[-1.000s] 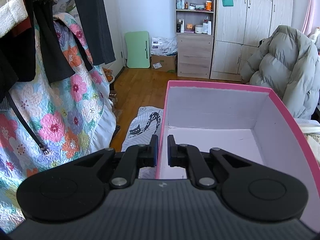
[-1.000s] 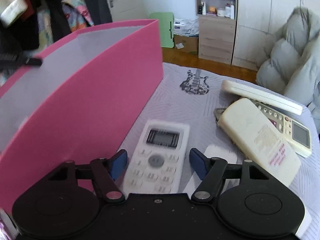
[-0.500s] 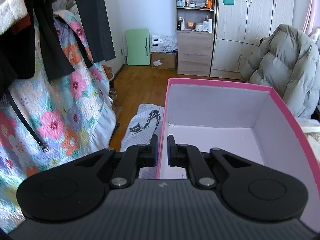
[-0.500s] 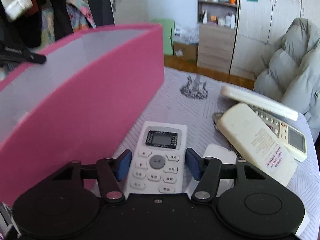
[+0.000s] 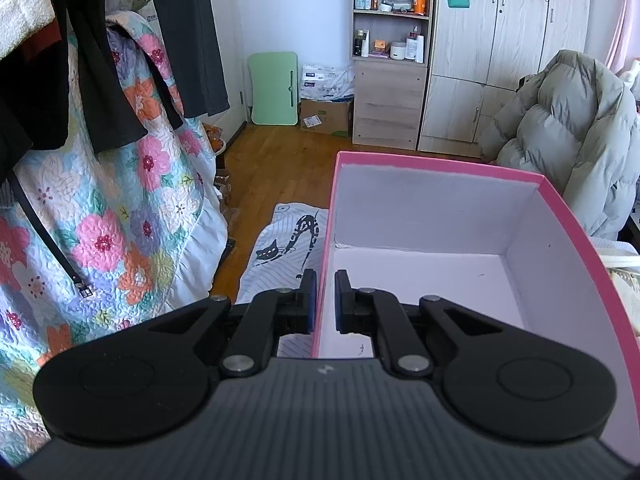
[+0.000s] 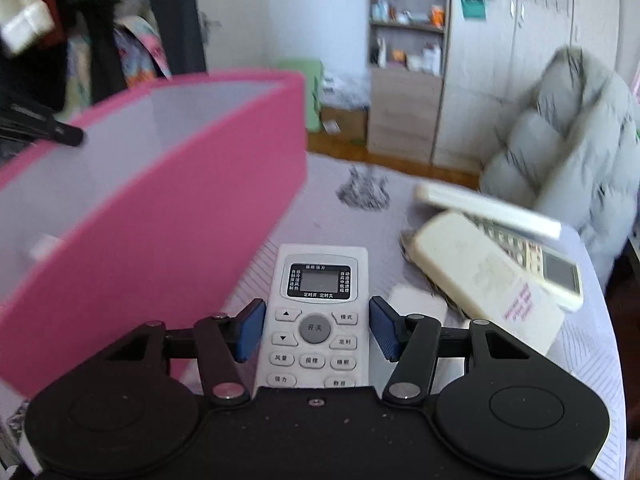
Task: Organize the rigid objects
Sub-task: 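Lift the white remote into the pink box and release it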
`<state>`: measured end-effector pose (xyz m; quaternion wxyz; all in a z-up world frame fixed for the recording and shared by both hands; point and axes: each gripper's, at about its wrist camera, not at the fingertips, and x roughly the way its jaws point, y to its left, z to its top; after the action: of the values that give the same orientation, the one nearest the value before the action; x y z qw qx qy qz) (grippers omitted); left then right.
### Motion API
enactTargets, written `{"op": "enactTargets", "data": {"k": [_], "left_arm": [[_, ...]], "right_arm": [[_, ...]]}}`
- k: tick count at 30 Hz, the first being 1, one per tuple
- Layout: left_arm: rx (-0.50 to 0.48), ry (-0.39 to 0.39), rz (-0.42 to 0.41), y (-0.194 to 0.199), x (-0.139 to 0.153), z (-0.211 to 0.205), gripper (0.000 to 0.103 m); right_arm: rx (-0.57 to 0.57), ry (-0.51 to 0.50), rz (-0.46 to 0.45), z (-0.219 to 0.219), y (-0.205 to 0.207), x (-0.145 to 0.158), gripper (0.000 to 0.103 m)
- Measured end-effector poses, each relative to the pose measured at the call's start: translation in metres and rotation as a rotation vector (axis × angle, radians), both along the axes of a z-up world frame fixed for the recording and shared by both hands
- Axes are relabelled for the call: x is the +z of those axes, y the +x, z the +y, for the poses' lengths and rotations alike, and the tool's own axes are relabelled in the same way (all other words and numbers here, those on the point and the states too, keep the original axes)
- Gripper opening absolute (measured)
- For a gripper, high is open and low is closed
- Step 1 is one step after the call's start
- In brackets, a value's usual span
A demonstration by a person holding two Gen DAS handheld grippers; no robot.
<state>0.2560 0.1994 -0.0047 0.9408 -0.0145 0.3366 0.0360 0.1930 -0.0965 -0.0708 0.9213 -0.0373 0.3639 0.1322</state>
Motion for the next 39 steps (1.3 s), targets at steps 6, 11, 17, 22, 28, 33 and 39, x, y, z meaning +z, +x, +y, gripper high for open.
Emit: {"op": "enactTargets", "data": {"k": [6, 11, 17, 22, 28, 33, 39], "left_arm": [[0.001, -0.009, 0.01, 0.003, -0.002, 0.001, 0.007], [0.0, -0.017, 0.009, 0.002, -0.002, 0.002, 0.007], [0.002, -0.028, 0.011, 0.001, -0.001, 0.004, 0.007], [0.005, -0.02, 0.011, 0.0, -0.001, 0.004, 0.007], [0.005, -0.022, 0.014, 0.001, -0.001, 0.003, 0.007], [0.006, -0.011, 0.015, 0.001, -0.002, 0.001, 0.007], [0.027, -0.058, 0.03, 0.004, -0.004, 0.006, 0.007]], "right_arm": [[0.047, -0.02, 0.034, 0.003, 0.011, -0.006, 0.062], [0.06, 0.01, 0.022, -0.001, 0.009, -0.011, 0.061], [0.038, 0.079, -0.024, -0.006, -0.003, -0.004, 0.061], [0.0, 0.098, -0.121, -0.012, -0.017, 0.014, 0.061], [-0.016, 0.139, -0.222, -0.016, -0.031, 0.043, 0.061], [0.122, 0.234, -0.264, -0.002, -0.034, 0.094, 0.061], [0.485, 0.131, -0.046, 0.07, 0.018, 0.111, 0.061]]}}
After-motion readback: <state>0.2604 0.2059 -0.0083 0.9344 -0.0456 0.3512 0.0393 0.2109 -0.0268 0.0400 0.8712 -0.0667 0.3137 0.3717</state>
